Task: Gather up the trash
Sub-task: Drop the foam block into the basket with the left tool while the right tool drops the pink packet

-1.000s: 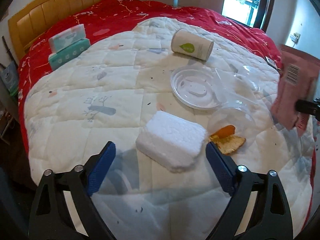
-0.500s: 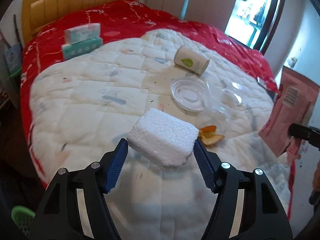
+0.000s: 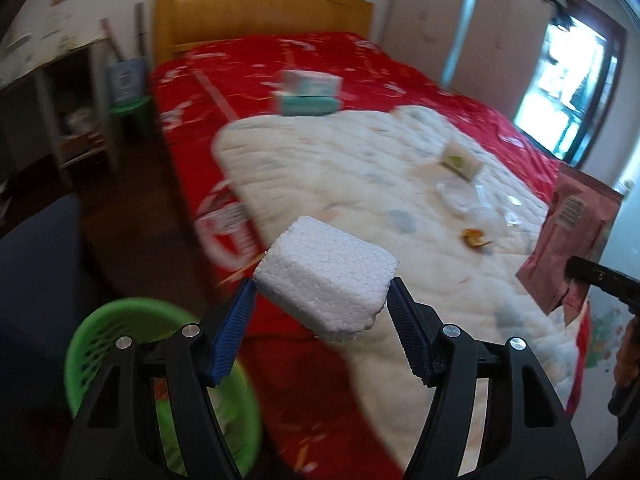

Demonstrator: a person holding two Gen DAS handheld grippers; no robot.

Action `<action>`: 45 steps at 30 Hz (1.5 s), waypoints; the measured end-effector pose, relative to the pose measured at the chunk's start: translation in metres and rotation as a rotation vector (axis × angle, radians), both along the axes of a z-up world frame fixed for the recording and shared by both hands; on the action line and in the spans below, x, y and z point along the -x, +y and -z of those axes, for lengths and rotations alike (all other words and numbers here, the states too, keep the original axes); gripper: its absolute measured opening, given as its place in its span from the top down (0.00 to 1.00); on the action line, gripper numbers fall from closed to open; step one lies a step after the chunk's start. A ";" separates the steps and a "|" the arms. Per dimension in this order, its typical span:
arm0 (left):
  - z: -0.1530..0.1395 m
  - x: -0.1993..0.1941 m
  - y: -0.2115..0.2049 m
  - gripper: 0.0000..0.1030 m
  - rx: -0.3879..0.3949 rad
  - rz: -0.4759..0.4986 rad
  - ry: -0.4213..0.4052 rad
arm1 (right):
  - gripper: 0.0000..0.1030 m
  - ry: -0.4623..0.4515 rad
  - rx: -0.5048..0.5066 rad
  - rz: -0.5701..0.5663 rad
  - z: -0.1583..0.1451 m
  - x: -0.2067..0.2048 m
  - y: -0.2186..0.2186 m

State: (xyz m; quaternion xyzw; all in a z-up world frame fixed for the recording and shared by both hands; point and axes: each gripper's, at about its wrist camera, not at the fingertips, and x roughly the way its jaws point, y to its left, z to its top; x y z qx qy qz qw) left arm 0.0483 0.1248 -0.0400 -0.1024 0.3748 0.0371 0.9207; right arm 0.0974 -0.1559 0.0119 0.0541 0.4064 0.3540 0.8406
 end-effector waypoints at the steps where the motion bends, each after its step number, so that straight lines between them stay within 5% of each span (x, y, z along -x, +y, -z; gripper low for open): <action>1: 0.001 0.009 0.009 0.35 0.002 -0.024 0.002 | 0.96 -0.002 0.003 -0.012 0.000 0.002 0.008; 21: 0.054 0.097 0.113 0.33 0.092 -0.318 0.132 | 0.96 0.014 0.009 -0.265 0.001 0.039 0.135; 27: 0.062 0.110 0.125 0.23 0.129 -0.352 0.146 | 0.96 0.021 0.006 -0.315 0.001 0.045 0.165; 45: 0.052 0.156 0.143 0.23 0.162 -0.433 0.101 | 0.91 0.094 0.021 -0.454 0.032 0.063 0.262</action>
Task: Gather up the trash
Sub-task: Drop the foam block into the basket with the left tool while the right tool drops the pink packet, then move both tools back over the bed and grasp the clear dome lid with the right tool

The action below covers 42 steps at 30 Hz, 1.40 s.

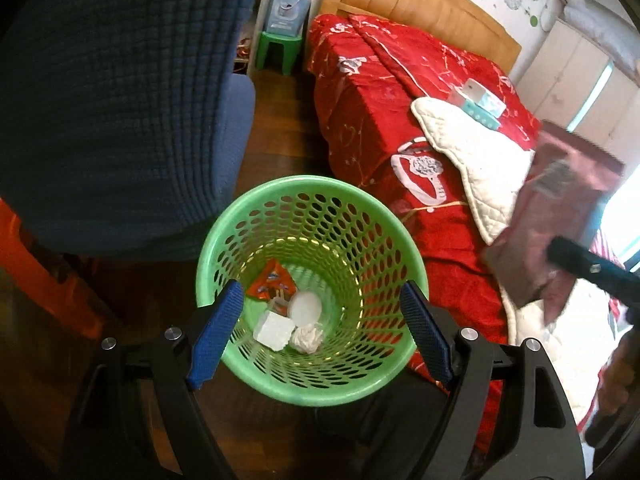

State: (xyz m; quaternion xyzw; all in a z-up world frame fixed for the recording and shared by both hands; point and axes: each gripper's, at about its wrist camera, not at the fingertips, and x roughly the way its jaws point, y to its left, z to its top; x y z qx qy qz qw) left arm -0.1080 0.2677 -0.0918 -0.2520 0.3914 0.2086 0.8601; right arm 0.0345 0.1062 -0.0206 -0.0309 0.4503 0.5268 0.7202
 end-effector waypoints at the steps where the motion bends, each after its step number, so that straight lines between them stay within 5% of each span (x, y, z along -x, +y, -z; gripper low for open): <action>1: -0.001 0.002 0.000 0.23 -0.002 -0.004 -0.004 | 0.88 0.005 0.005 -0.002 0.004 0.000 0.006; 6: -0.001 0.006 0.003 0.23 0.006 -0.018 -0.010 | 0.79 0.063 0.024 0.012 0.027 -0.003 0.021; 8: -0.001 0.007 0.004 0.23 0.009 -0.021 -0.011 | 0.63 0.085 0.021 0.021 0.032 -0.004 0.021; 18: -0.004 -0.001 -0.004 0.23 0.010 -0.002 -0.017 | 0.57 0.032 0.037 0.067 0.027 -0.006 -0.013; 34: -0.010 -0.044 -0.041 0.23 0.009 0.104 -0.012 | 0.34 -0.014 0.072 0.380 0.011 -0.070 -0.160; 42: -0.007 -0.066 -0.060 0.23 0.007 0.153 0.008 | 0.34 0.007 0.076 0.614 0.001 -0.126 -0.256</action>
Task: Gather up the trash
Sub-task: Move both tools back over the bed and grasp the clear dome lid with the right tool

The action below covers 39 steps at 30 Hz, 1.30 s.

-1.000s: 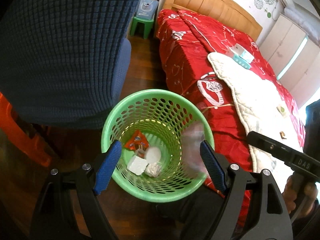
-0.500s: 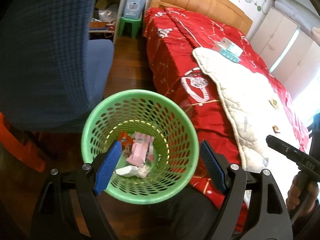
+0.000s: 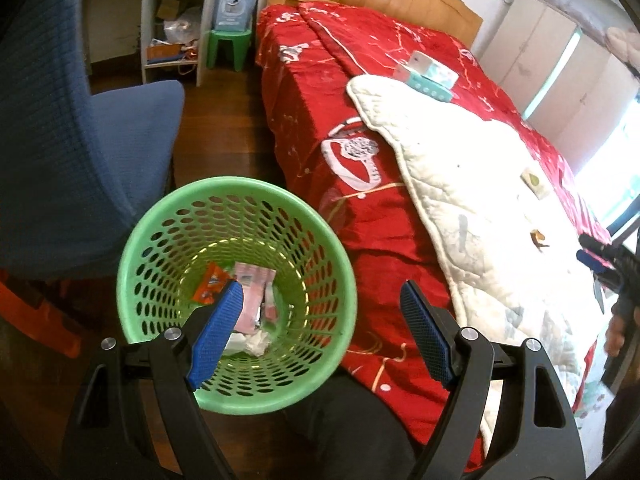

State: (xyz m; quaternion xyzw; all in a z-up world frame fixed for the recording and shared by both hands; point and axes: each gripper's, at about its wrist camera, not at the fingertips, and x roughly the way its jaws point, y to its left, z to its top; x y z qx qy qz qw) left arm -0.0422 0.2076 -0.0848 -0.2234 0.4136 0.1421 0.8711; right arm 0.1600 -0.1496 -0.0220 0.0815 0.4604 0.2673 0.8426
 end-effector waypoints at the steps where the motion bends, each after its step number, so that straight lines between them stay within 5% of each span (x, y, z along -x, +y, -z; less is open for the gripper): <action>1: 0.000 -0.003 -0.003 0.23 -0.001 0.006 0.004 | 0.34 0.001 0.002 0.030 -0.001 -0.007 -0.013; 7: -0.002 -0.021 -0.020 0.23 -0.006 0.042 0.014 | 0.34 -0.008 0.042 0.195 -0.002 -0.051 -0.082; 16: -0.002 -0.059 -0.048 0.23 -0.010 0.114 0.025 | 0.39 -0.029 0.167 0.267 0.012 -0.108 -0.128; 39: -0.016 -0.169 -0.131 0.23 -0.052 0.331 0.026 | 0.48 0.021 0.255 0.249 0.064 -0.184 -0.128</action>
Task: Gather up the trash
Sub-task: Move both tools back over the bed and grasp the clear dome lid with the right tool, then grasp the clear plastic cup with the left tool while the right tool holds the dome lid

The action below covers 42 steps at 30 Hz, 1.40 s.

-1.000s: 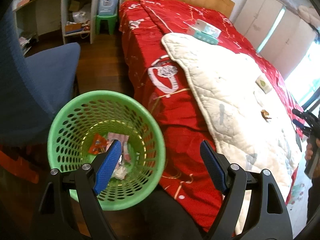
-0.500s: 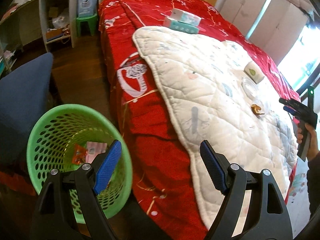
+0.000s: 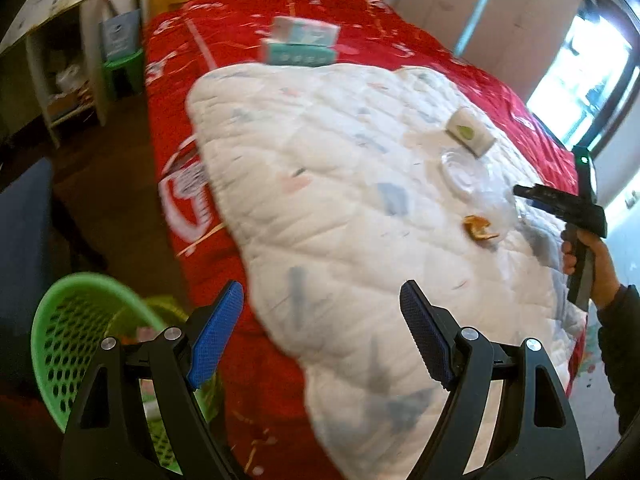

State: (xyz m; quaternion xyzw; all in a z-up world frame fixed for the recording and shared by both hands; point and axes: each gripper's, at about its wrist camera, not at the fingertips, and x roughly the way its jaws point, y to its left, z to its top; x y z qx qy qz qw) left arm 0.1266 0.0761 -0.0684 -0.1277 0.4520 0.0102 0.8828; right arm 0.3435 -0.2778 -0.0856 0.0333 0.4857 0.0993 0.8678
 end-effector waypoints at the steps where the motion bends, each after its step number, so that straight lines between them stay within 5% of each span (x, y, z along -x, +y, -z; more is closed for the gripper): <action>1: -0.002 -0.006 -0.007 0.23 -0.003 0.020 -0.004 | 0.48 -0.003 0.005 -0.005 0.000 0.000 0.000; 16: -0.026 -0.094 -0.139 0.18 -0.100 0.469 -0.081 | 0.48 -0.049 -0.006 -0.018 -0.026 0.028 -0.029; 25: -0.012 -0.143 -0.203 0.18 -0.198 0.655 -0.081 | 0.48 -0.058 -0.050 -0.020 -0.037 0.053 -0.045; 33: 0.019 -0.154 -0.203 0.42 -0.161 0.664 -0.052 | 0.48 -0.072 -0.069 -0.026 -0.046 0.067 -0.048; 42: 0.022 -0.136 -0.179 0.45 -0.139 0.652 -0.078 | 0.48 -0.072 -0.083 -0.023 -0.047 0.075 -0.047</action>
